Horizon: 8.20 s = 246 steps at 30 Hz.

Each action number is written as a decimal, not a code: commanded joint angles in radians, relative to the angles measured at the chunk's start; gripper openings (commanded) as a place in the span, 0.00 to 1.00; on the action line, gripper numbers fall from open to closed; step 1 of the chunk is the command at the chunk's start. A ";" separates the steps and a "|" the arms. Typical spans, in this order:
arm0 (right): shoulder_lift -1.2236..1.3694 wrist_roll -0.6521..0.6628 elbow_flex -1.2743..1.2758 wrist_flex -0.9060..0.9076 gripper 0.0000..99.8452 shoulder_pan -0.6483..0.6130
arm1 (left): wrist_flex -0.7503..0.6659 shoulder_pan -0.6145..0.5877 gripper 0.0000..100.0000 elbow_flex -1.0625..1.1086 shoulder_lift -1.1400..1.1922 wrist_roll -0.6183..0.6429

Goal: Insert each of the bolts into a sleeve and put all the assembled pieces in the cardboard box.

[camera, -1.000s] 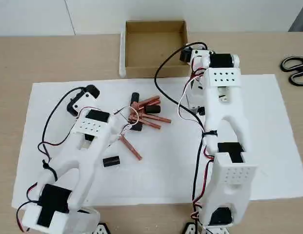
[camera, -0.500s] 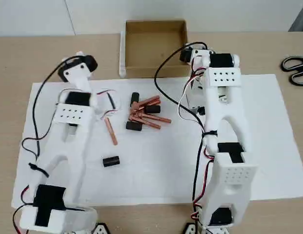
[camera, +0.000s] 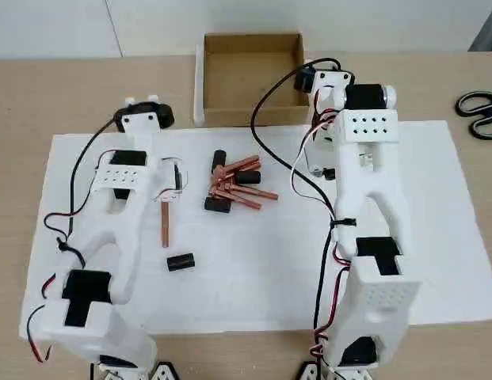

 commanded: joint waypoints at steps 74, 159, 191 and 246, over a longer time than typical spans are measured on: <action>-0.074 0.003 -0.048 0.012 0.10 0.002 | 0.127 0.020 0.05 -0.054 0.075 -0.068; -2.210 -0.078 2.122 -1.196 0.00 -0.263 | 0.649 0.233 0.01 -1.109 -0.535 0.052; -2.209 -0.181 2.148 -1.099 0.00 -0.357 | -0.440 0.279 0.01 0.453 -1.062 0.068; -2.209 -0.189 2.174 -1.101 0.00 -0.479 | -0.486 0.535 0.01 0.564 -1.069 0.267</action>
